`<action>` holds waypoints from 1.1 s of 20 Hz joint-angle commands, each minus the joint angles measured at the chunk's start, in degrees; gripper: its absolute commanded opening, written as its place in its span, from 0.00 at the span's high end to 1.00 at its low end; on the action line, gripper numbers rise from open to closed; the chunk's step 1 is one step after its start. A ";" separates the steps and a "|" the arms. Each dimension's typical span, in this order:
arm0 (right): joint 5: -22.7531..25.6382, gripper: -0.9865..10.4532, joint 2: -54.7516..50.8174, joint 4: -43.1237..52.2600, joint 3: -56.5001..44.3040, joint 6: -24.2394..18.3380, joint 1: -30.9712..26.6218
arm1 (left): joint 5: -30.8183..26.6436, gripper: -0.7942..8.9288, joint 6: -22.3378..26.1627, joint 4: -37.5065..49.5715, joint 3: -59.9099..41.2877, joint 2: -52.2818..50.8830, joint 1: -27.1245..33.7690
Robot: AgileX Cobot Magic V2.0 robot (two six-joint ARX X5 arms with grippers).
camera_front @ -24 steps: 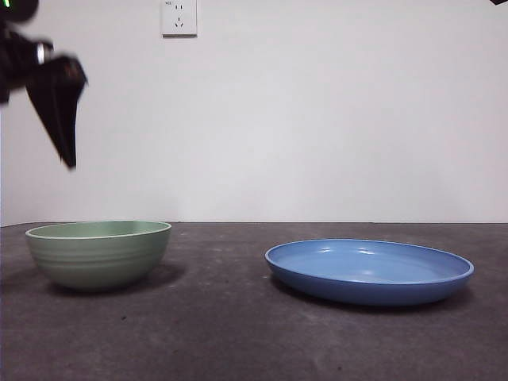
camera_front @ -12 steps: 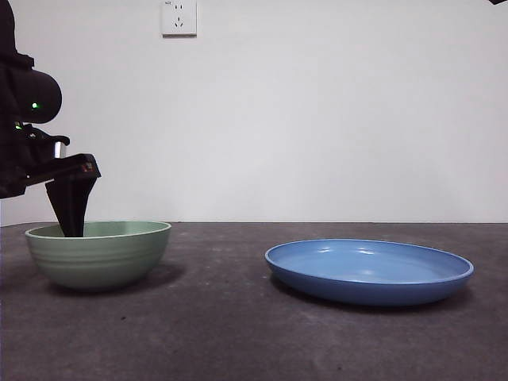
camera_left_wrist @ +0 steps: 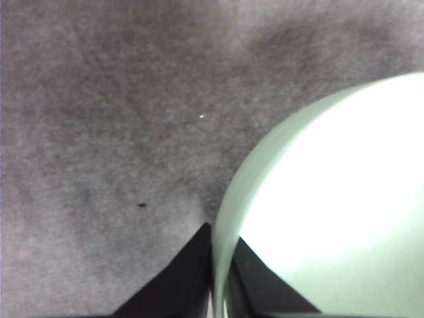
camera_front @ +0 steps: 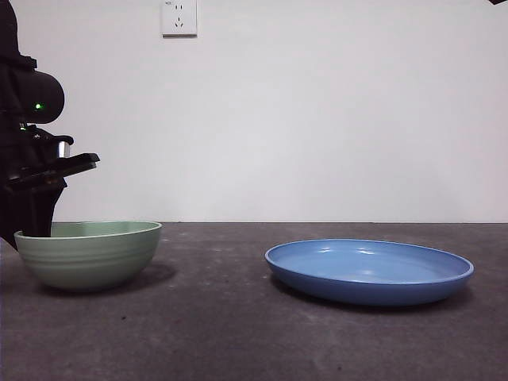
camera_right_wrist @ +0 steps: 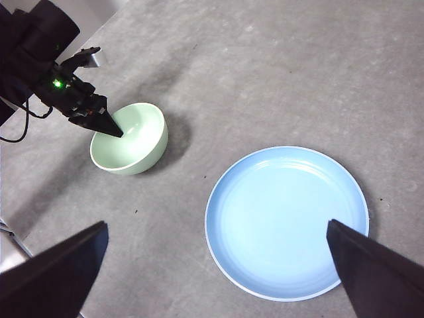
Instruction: Place the green bowl on the blue plate
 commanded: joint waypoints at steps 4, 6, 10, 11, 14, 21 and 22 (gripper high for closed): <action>0.33 0.44 -0.04 -0.13 0.79 -0.02 0.17 | -0.37 0.90 -3.39 -3.08 6.19 1.09 -3.82; 2.43 0.44 -0.96 -1.18 0.79 -0.02 0.13 | -0.37 0.90 -5.07 -4.13 9.88 1.09 -7.17; 3.34 0.44 -4.63 -2.93 0.79 -0.02 0.13 | -0.37 0.90 -7.82 -4.55 17.86 1.18 -15.61; 3.34 0.44 -5.70 -3.26 0.79 -0.02 0.13 | -0.37 0.90 -8.46 -4.46 19.96 1.64 -17.68; 4.39 0.44 -8.81 -5.09 0.79 0.31 0.13 | -0.37 0.90 -9.18 -6.47 28.17 5.38 -23.41; 9.60 0.44 -14.93 -9.33 0.79 1.57 0.13 | -0.42 0.90 -7.96 -16.41 52.43 23.17 -33.16; 9.60 0.44 -15.50 -9.86 0.79 1.60 0.13 | -0.42 0.90 -7.91 -17.14 54.58 25.59 -33.75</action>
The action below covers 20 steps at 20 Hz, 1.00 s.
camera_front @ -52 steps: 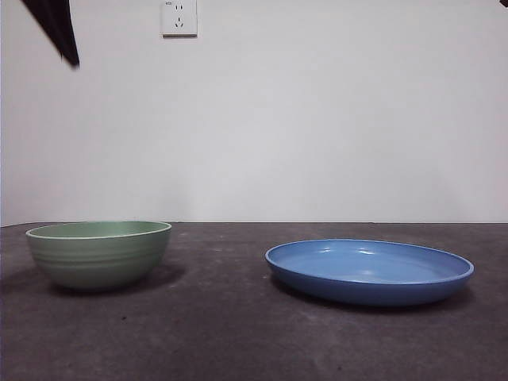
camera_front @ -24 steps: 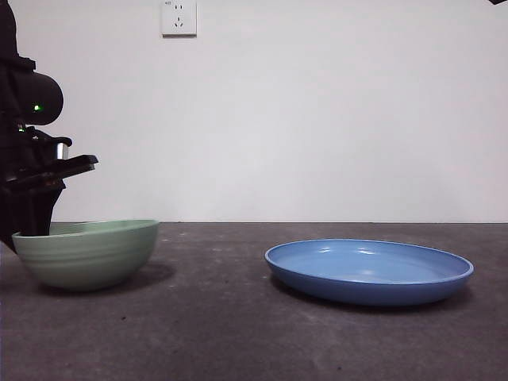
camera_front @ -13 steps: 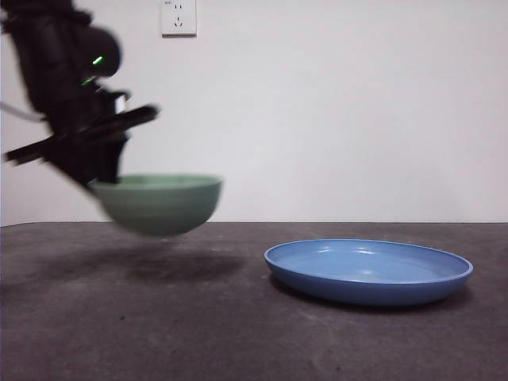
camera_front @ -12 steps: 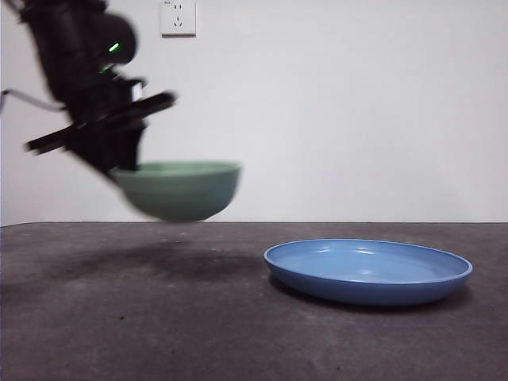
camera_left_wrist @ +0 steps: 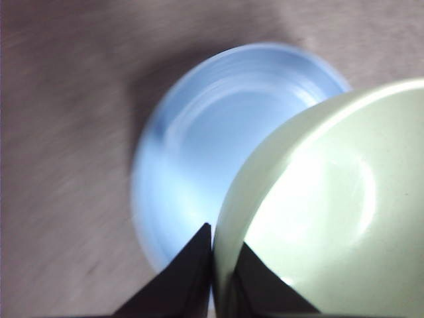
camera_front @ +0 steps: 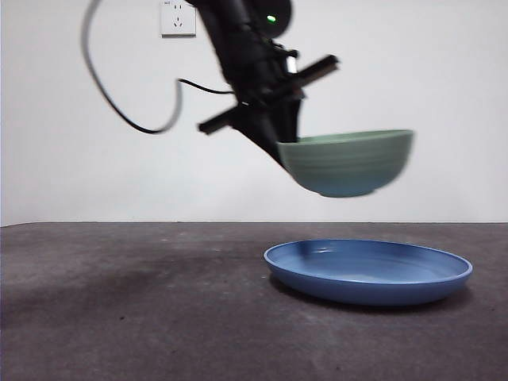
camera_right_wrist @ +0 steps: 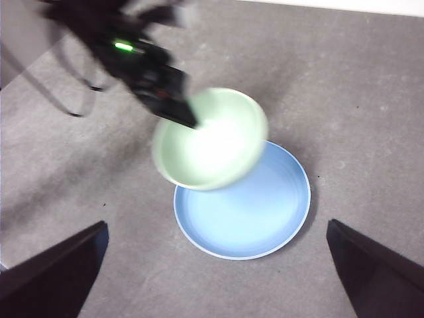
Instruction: Place the green bowl on the blue plate
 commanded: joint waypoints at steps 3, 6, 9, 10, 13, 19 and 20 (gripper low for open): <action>0.07 0.44 -1.16 -1.11 0.79 1.68 0.15 | 0.20 0.90 0.70 -1.90 6.23 8.87 -1.84; 0.07 0.44 -1.20 -1.18 0.79 1.70 0.15 | 0.20 0.90 0.74 -2.05 6.23 11.63 -1.90; 0.09 0.44 -1.18 -1.16 0.79 1.68 0.15 | 0.20 0.90 0.90 -1.27 6.23 12.33 -1.90; 0.09 0.44 -1.18 -1.11 0.79 1.68 0.15 | 0.20 0.90 1.01 -0.87 6.23 12.33 -1.92; 1.01 0.44 -1.18 -1.11 0.79 1.66 0.15 | 0.17 0.90 0.98 -0.57 6.23 12.35 -1.95; 0.98 0.44 -1.18 -1.07 0.79 1.66 0.15 | 0.17 0.90 0.96 -0.55 6.23 13.20 -2.23; 0.98 0.44 -1.18 -1.07 0.79 1.66 0.15 | 0.17 0.90 0.96 -0.55 6.23 13.20 -2.23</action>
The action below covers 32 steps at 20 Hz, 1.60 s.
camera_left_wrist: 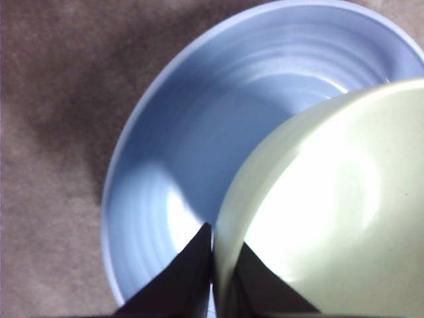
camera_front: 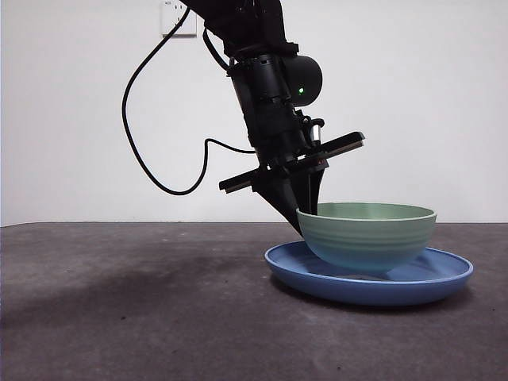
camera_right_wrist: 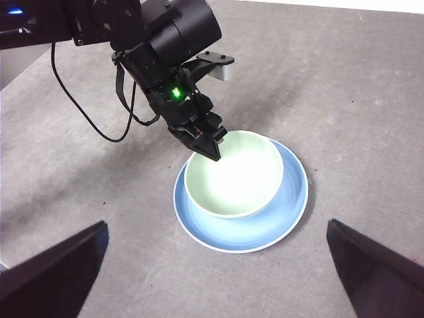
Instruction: Place the green bowl on the blue plate
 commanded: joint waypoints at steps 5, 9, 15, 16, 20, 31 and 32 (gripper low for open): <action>0.04 0.44 0.20 0.26 0.79 0.57 0.15 | 0.20 0.77 0.90 0.31 1.75 2.08 -0.68; 0.04 0.44 0.20 0.26 0.79 0.57 0.15 | 0.22 0.47 0.42 0.90 2.14 2.03 -0.70; 0.04 0.44 0.20 0.26 0.79 0.57 0.15 | 0.20 0.39 4.22 -8.66 11.93 2.01 -0.15; 0.02 0.44 0.20 0.26 0.79 0.57 0.15 | 0.20 0.39 5.44 -11.85 14.69 2.01 0.11; 0.00 0.44 0.24 0.26 0.79 0.63 0.15 | 0.20 0.39 8.00 -18.99 19.78 -2.60 1.70; -0.04 0.44 4.68 0.28 0.79 5.29 0.15 | 0.17 0.40 12.61 -19.47 5.86 -38.84 7.23; -0.04 0.44 5.55 0.28 0.79 5.29 0.15 | 0.17 0.40 13.42 -19.43 2.67 -42.64 7.87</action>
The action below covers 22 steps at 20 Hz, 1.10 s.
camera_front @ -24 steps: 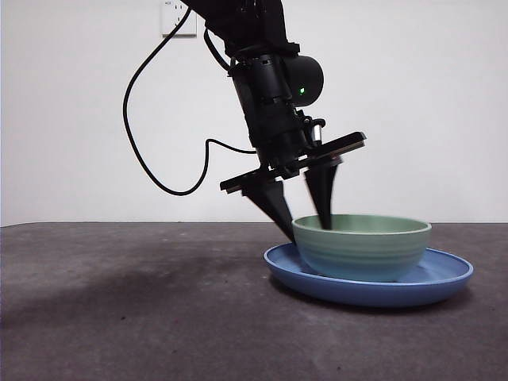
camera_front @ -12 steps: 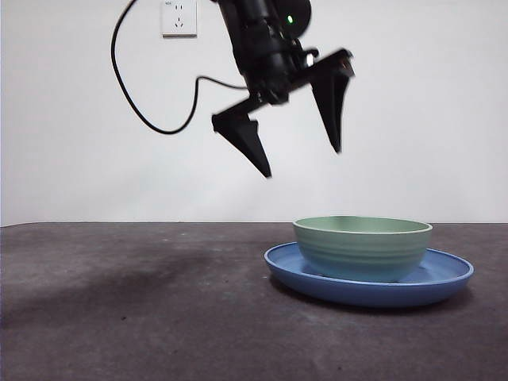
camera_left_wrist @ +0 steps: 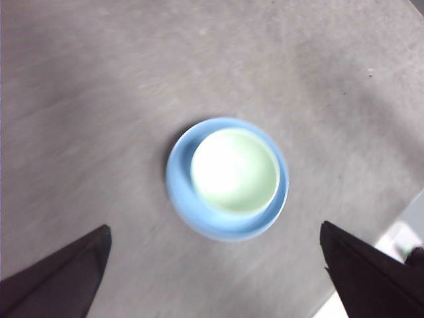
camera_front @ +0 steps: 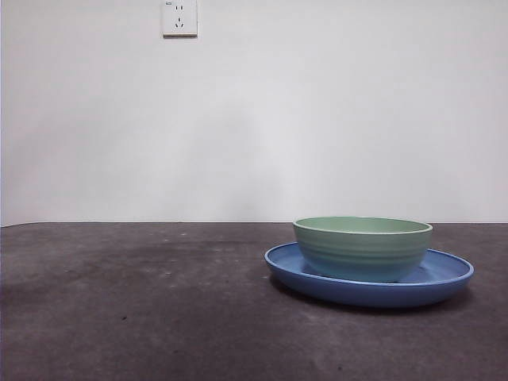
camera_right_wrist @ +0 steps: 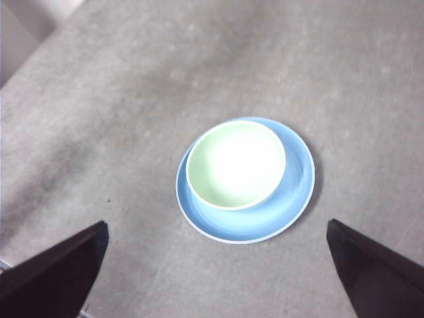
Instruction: Place the green bowl on the blue plate
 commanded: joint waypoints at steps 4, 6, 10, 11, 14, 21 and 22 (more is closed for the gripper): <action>-0.44 0.44 4.70 0.66 0.79 0.81 0.17 | 0.11 0.40 4.13 -0.11 -15.98 -17.62 1.86; -0.79 0.44 6.84 0.35 0.79 0.76 0.20 | 0.13 0.40 5.22 2.67 -24.06 -24.59 2.01; -1.75 0.44 11.13 -1.62 0.76 0.35 0.26 | 0.13 0.40 5.57 8.22 -38.36 -36.94 2.01; -2.29 0.44 12.37 -2.14 0.76 0.26 0.28 | 0.11 0.40 5.57 9.38 -40.83 -39.32 2.01; -2.89 0.44 16.83 -2.27 0.76 -0.74 0.28 | 0.13 0.40 6.67 10.56 -44.87 -43.80 2.01; -3.17 0.44 30.99 3.54 0.76 -2.49 1.57 | 0.11 0.40 6.82 9.86 -45.55 -46.40 2.01; -3.15 0.44 33.11 5.40 0.76 -2.49 1.73 | 0.11 0.40 6.84 9.64 -45.55 -46.73 2.01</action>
